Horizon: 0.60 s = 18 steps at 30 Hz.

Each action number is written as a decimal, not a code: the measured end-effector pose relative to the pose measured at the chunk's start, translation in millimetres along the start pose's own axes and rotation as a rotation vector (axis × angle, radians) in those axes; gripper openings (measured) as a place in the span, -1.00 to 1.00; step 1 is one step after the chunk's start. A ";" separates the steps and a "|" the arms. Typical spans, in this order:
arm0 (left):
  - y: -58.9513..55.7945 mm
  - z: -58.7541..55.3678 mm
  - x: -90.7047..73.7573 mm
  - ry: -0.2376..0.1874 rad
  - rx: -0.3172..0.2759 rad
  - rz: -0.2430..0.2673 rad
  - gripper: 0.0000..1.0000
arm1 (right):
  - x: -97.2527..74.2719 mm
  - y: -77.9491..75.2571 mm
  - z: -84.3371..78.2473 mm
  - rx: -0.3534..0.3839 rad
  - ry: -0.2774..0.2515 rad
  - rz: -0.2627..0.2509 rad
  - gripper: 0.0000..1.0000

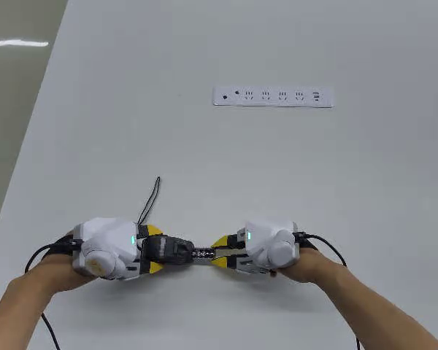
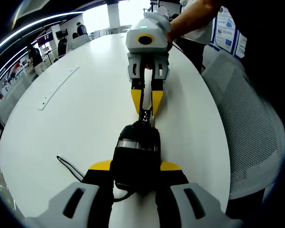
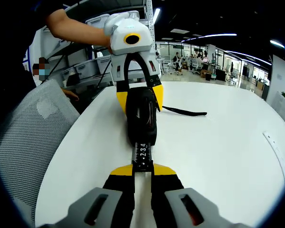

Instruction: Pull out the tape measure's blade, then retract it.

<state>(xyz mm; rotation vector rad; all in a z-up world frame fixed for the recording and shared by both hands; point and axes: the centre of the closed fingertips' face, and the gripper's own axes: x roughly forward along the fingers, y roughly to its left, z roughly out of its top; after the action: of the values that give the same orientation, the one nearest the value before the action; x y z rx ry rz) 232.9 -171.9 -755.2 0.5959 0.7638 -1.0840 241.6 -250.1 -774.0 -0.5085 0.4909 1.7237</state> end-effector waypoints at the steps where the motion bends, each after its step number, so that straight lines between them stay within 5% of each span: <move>1: -0.1 0.2 0.1 0.001 0.000 0.000 -0.41 | -0.6 0.0 -0.6 0.003 0.000 0.000 -0.80; 18: -0.3 -0.1 0.5 0.008 -0.002 0.003 -0.40 | -14.5 0.8 -9.0 -0.001 0.012 -0.006 -0.81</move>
<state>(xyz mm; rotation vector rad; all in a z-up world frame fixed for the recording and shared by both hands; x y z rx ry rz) 232.7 -172.2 -755.7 0.6003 0.7707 -1.0789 244.3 -267.0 -772.9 -0.5215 0.4966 1.7162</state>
